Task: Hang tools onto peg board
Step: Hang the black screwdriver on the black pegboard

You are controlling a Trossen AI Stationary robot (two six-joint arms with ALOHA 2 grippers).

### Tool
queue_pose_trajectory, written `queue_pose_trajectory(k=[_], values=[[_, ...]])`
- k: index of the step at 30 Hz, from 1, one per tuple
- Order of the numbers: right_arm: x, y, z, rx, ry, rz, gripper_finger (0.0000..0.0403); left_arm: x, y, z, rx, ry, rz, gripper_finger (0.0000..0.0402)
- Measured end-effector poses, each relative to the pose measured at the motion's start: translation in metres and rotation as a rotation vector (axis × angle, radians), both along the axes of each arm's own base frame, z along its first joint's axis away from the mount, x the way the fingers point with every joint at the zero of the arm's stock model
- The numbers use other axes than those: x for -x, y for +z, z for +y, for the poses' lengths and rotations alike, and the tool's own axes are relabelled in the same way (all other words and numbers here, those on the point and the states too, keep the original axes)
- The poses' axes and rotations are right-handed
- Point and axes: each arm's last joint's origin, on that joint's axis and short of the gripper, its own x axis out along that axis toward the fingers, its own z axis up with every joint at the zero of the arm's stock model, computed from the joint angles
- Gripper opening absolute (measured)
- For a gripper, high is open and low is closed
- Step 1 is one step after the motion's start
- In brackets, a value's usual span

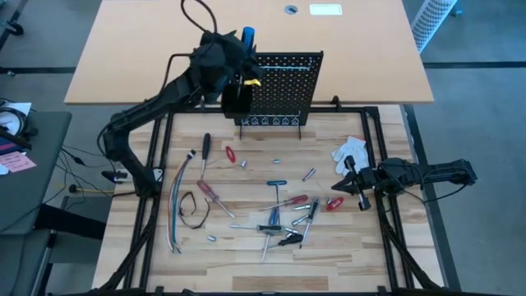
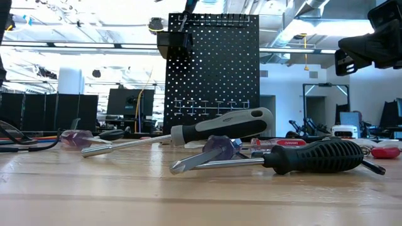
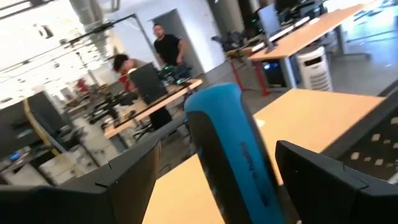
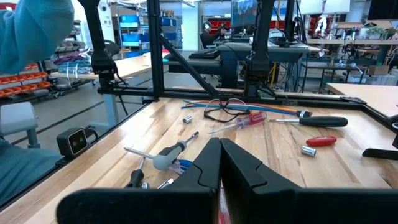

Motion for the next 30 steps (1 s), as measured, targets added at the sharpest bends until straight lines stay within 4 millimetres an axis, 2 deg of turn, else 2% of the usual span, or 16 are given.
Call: queue_pose_trajectory(k=[6, 14, 19, 26, 30], values=[[0.000, 0.000, 0.000, 0.000, 0.000, 0.000, 0.0017, 0.004, 0.000, 0.007, 0.041, 0.008, -0.083, 0.0296], [0.000, 0.000, 0.000, 0.000, 0.000, 0.000, 0.0017, 0.008, -0.008, 0.021, 0.151, -0.098, -0.162, 0.0259], [0.000, 0.000, 0.000, 0.000, 0.000, 0.000, 0.0017, 0.009, -0.007, 0.021, 0.160, -0.099, -0.173, 0.0227], [0.000, 0.000, 0.000, 0.000, 0.000, 0.000, 0.0017, 0.009, -0.004, 0.019, 0.154, -0.119, -0.201, 0.0154], [0.000, 0.000, 0.000, 0.000, 0.000, 0.000, 0.0017, 0.008, -0.001, 0.018, 0.134, -0.134, -0.223, 0.0150]])
